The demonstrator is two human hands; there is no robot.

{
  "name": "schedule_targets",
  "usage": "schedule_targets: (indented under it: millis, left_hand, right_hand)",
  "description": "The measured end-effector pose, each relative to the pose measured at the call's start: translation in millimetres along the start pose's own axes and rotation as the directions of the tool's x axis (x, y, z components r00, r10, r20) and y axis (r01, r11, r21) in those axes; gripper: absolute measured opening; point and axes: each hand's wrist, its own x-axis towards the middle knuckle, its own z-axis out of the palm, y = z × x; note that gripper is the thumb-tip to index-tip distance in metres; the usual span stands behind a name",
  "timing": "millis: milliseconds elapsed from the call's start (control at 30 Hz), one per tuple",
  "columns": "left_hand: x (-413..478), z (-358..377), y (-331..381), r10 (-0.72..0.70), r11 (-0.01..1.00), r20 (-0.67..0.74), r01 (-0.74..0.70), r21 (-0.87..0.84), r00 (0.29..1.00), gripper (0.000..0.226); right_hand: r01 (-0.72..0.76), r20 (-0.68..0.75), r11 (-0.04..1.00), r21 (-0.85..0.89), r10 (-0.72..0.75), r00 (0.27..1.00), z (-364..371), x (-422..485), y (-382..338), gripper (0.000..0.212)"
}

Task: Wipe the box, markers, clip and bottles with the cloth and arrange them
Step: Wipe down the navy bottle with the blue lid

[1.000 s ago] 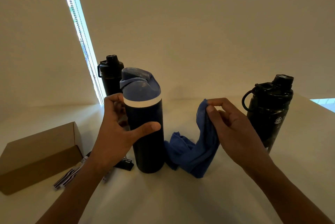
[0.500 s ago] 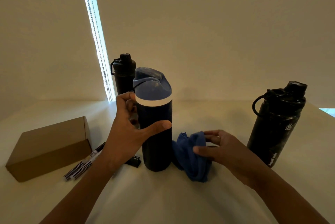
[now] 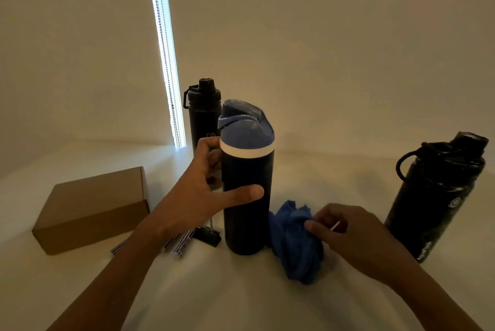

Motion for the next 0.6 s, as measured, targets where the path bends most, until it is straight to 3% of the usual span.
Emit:
schedule_targets:
  millis: [67, 167, 267, 333, 433, 500, 600]
  left_hand:
    - [-0.7, -7.3, -2.1, -0.021, 0.999, 0.062, 0.024, -0.04, 0.998, 0.087]
    - [-0.5, -9.2, -7.6, -0.034, 0.998, 0.095, 0.038, -0.047, 0.995, 0.082]
    - [-0.3, -2.2, -8.8, -0.029, 0.999, 0.046, 0.029, -0.017, 0.999, 0.079]
    - [-0.2, 2.6, -8.0, -0.011, 1.0, 0.016, 0.011, 0.001, 1.0, 0.077]
    - [-0.2, 9.3, -8.5, -0.01, 1.0, 0.017, 0.01, 0.025, 1.0, 0.074]
    - [-1.0, 12.4, -9.3, -0.019, 1.0, 0.025, 0.019, 0.021, 1.0, 0.075]
    - [-3.0, 11.4, -10.5, -0.014, 1.0, 0.041, 0.013, 0.014, 0.999, 0.086]
  right_hand:
    - [0.122, -0.192, 0.99, 0.07, -0.107, 0.976, -1.0, -2.6, -6.7, 0.003]
    - [0.23, -0.377, 0.938, 0.257, -0.122, 0.918, -3.8, -3.0, -16.5, 0.006]
    - [0.147, -0.228, 0.685, 0.714, 0.028, 0.973, -3.2, -4.8, -26.7, 0.021]
    - [0.107, -0.162, 0.531, 0.84, 0.058, 0.985, 0.2, -6.9, -33.9, 0.024]
    - [0.155, -0.199, 0.348, 0.925, 0.094, 0.976, 3.0, -9.6, -48.9, 0.023]
    - [0.243, -0.298, 0.39, 0.888, 0.088, 0.95, 1.4, -11.8, -58.9, 0.026]
    - [0.443, -0.537, 0.582, 0.682, -0.012, 0.844, -4.1, -17.1, -80.8, 0.025]
